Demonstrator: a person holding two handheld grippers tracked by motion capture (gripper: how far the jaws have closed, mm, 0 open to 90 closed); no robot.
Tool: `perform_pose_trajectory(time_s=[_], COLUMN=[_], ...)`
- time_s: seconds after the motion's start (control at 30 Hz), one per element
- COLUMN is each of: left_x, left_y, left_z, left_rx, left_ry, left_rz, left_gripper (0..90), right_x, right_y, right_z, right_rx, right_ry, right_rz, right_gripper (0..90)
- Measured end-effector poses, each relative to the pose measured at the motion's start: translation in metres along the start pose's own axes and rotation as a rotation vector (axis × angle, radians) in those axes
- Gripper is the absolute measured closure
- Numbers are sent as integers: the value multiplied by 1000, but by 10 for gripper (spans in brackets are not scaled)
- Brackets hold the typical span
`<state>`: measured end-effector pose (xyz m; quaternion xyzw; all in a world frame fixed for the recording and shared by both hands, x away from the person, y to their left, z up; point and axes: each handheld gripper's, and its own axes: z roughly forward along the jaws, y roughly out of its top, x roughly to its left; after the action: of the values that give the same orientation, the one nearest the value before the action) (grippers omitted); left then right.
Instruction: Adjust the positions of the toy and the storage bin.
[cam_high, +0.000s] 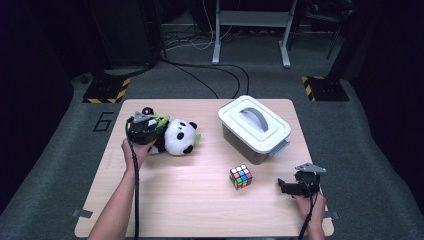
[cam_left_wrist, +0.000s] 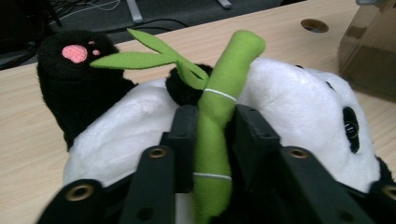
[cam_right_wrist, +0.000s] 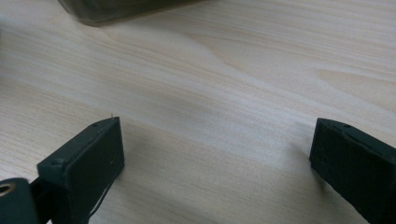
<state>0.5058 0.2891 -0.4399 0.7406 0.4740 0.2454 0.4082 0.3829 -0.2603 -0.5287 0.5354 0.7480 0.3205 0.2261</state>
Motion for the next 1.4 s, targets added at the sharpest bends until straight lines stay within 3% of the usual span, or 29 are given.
perform_pose_trajectory(time_s=[0.23,0.5,0.83,1.4], left_x=[-7,-12,-26,-61], left_y=[5,8,5,-15], left_z=[-10,-26,-51,-53], left_rx=[15,11,1,43], left_ry=[18,-4,-46,-118], left_rz=[23,16,53,100], left_gripper=[368,192,119,3], right_x=[0,0,0,0], right_y=[0,0,0,0], right_z=[0,0,0,0], right_rx=[0,0,0,0], right_ry=[0,0,0,0], right_rz=[0,0,0,0], right_gripper=[23,23,23,23])
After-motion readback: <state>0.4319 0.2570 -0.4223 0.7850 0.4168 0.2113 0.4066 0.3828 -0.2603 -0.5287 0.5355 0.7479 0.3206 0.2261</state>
